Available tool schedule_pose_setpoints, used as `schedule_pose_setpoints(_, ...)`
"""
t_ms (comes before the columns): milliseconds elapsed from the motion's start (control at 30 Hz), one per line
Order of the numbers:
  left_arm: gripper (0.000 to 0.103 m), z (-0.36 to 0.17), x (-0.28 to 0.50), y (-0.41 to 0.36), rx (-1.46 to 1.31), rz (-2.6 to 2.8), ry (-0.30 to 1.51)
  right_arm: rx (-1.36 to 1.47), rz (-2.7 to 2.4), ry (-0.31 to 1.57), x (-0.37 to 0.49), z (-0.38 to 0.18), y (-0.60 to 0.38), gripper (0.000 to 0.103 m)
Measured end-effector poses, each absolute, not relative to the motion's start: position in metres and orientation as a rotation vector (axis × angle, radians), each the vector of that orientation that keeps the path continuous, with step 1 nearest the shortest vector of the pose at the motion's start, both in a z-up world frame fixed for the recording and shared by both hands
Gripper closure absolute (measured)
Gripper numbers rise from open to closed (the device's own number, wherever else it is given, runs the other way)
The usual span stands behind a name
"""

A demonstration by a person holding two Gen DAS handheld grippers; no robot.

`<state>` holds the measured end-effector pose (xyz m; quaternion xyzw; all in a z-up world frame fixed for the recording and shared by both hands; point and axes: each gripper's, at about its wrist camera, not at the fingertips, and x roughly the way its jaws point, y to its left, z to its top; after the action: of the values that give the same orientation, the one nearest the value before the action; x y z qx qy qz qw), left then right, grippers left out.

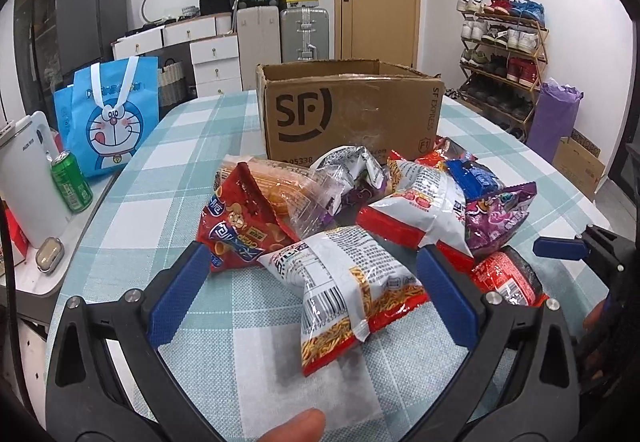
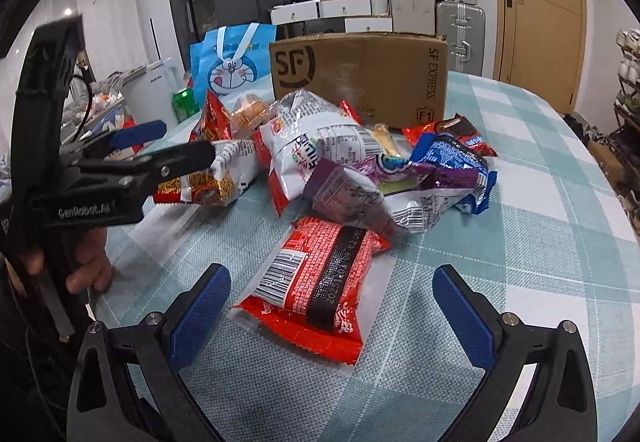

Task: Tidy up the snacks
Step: 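Grasp the white chip bag with the left tool while the right tool grasps the red-black packet, then carry the white chip bag with the left tool while the right tool carries the red-black packet into the box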

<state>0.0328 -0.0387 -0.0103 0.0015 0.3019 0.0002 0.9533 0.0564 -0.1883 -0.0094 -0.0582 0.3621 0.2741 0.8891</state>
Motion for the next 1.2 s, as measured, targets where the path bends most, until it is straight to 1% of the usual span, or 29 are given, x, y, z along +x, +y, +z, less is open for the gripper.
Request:
schedule_pose_setpoints(167,0.0,-0.017,0.049,-0.045,0.023,-0.013,0.681,-0.137,0.542,0.786,0.061,-0.016,-0.188,0.0)
schedule_pose_setpoints(300,0.0,-0.02,0.05,-0.046,0.027,-0.022,0.699,-0.141,0.501,0.786,0.062,-0.015,-0.195,0.0)
schedule_pose_setpoints(433,0.001,-0.022,0.051,-0.05,0.04,-0.025,0.722,-0.089,0.512,0.819,0.067,-0.016,-0.202,0.0)
schedule_pose_setpoints(533,0.008,-0.024,0.052,-0.052,0.037,-0.054,0.735,-0.083,0.528,0.828,0.069,-0.016,-0.199,0.0)
schedule_pose_setpoints(567,0.012,-0.025,0.053,-0.052,0.035,-0.064,0.751,-0.081,0.536,0.829,0.068,-0.016,-0.198,0.001)
schedule_pose_setpoints(600,0.019,-0.027,0.054,-0.053,0.033,-0.084,0.772,-0.079,0.541,0.827,0.068,-0.016,-0.196,0.001)
schedule_pose_setpoints(633,0.021,-0.029,0.056,-0.054,0.032,-0.1,0.791,-0.084,0.546,0.824,0.068,-0.016,-0.194,0.005)
schedule_pose_setpoints(667,0.024,-0.029,0.055,-0.054,0.034,-0.1,0.788,-0.094,0.551,0.817,0.066,-0.015,-0.192,0.013)
schedule_pose_setpoints(700,0.029,-0.028,0.054,-0.053,0.026,-0.107,0.777,-0.1,0.557,0.812,0.064,-0.015,-0.191,0.018)
schedule_pose_setpoints(733,0.03,-0.028,0.053,-0.052,0.02,-0.11,0.78,-0.108,0.56,0.803,0.063,-0.015,-0.189,0.025)
schedule_pose_setpoints(767,0.033,-0.027,0.052,-0.052,0.014,-0.112,0.779,-0.112,0.561,0.799,0.062,-0.015,-0.188,0.029)
schedule_pose_setpoints(800,0.038,-0.027,0.05,-0.051,0.005,-0.119,0.776,-0.108,0.568,0.796,0.061,-0.015,-0.188,0.031)
schedule_pose_setpoints(833,0.04,-0.026,0.048,-0.05,0.002,-0.123,0.775,-0.1,0.574,0.792,0.06,-0.015,-0.19,0.034)
schedule_pose_setpoints(900,0.048,-0.025,0.042,-0.048,-0.007,-0.13,0.768,-0.094,0.579,0.788,0.057,-0.015,-0.191,0.037)
schedule_pose_setpoints(967,0.053,-0.024,0.036,-0.047,-0.011,-0.138,0.764,-0.102,0.589,0.782,0.053,-0.015,-0.192,0.043)
schedule_pose_setpoints(1033,0.055,-0.025,0.031,-0.047,-0.003,-0.137,0.756,-0.092,0.605,0.776,0.05,-0.015,-0.194,0.047)
schedule_pose_setpoints(1100,0.057,-0.025,0.025,-0.047,0.001,-0.139,0.749,-0.097,0.613,0.765,0.046,-0.013,-0.194,0.061)
schedule_pose_setpoints(1200,0.058,-0.024,0.022,-0.043,-0.023,-0.145,0.743,-0.104,0.623,0.747,0.043,-0.011,-0.193,0.061)
